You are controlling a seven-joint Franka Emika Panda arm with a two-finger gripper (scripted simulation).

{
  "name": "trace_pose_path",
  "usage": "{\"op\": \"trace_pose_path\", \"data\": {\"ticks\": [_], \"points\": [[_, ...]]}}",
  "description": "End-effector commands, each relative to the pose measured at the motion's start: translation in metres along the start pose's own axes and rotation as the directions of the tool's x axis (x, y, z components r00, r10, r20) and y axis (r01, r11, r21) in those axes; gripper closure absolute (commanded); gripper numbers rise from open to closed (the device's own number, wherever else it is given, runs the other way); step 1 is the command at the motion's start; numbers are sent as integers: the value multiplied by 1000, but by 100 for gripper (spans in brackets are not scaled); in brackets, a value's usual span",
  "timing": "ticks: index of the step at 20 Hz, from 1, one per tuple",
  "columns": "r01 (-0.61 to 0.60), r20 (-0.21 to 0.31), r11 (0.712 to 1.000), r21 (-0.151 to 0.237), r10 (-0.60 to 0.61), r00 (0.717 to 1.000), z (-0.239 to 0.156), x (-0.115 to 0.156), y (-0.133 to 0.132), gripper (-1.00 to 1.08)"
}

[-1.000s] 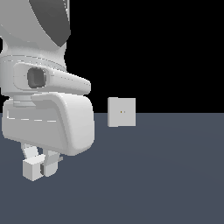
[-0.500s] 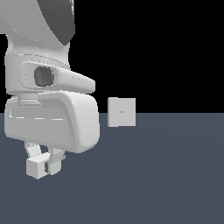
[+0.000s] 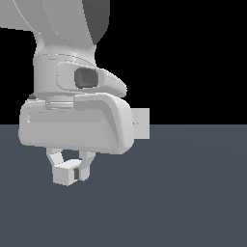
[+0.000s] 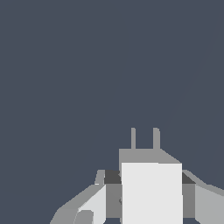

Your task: Plug the charger into the wall socket.

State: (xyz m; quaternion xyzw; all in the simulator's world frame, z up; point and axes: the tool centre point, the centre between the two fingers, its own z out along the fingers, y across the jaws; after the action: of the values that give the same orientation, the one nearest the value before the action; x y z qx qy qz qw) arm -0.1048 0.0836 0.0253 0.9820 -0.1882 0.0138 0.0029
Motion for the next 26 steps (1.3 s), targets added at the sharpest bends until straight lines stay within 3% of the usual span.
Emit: {"op": "trace_pose_path", "data": {"ticks": [1,14,26], "points": [[40,-1,999,1,-40,999,-4,8,9,108],[270,-2,963,7,-270,963,-27,58,51,108],[480,-4,877,13,-480,877,-49,117,78,108]]}}
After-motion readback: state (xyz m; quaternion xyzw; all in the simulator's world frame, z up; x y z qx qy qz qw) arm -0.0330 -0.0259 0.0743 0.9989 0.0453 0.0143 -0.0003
